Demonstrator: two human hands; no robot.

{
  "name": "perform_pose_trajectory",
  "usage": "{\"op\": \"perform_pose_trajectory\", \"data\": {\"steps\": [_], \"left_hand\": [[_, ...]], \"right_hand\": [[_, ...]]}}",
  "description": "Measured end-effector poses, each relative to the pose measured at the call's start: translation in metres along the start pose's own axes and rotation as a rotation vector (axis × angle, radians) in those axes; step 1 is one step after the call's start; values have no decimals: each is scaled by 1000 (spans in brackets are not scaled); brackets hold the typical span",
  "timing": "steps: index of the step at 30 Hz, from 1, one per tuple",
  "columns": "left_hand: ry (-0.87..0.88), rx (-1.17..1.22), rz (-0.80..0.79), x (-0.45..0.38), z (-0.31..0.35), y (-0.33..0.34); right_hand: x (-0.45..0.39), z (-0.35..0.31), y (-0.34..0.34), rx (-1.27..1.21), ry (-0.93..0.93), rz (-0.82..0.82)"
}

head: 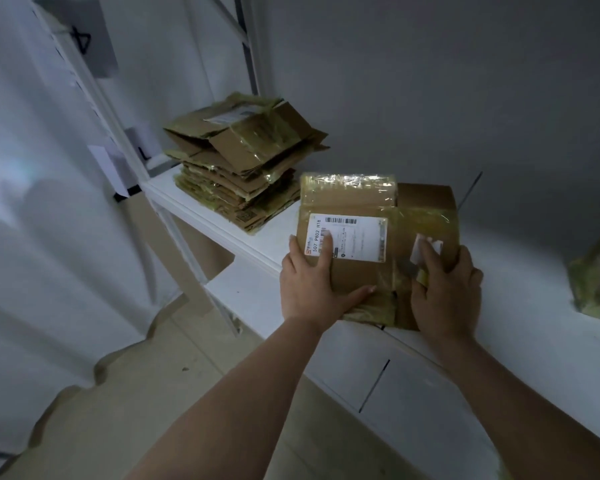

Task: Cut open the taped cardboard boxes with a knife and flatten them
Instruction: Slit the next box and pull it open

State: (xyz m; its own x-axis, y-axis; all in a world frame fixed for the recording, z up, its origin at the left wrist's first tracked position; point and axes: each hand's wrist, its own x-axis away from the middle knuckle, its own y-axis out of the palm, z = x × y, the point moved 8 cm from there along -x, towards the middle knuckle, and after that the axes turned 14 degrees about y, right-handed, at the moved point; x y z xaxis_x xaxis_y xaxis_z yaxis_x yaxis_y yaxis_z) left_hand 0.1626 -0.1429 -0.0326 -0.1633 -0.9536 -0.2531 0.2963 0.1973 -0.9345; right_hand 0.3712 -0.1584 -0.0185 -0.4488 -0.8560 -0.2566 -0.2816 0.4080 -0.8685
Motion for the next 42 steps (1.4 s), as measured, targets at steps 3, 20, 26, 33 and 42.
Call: {"op": "perform_pose_trajectory", "data": {"steps": [3, 20, 26, 33, 42], "left_hand": [[61, -39, -2, -4, 4, -8], [465, -178, 127, -192, -154, -221], [450, -47, 50, -257, -235, -238], [429, -59, -146, -281, -270, -181], [326, 33, -393, -269, -314, -78]], "right_hand": [[0, 0, -4, -30, 33, 10], [-72, -258, -26, -173, 176, 105], [-94, -344, -6, -166, 209, 36], [-110, -357, 62, 132, 227, -63], [-93, -342, 132, 192, 88, -129]]}}
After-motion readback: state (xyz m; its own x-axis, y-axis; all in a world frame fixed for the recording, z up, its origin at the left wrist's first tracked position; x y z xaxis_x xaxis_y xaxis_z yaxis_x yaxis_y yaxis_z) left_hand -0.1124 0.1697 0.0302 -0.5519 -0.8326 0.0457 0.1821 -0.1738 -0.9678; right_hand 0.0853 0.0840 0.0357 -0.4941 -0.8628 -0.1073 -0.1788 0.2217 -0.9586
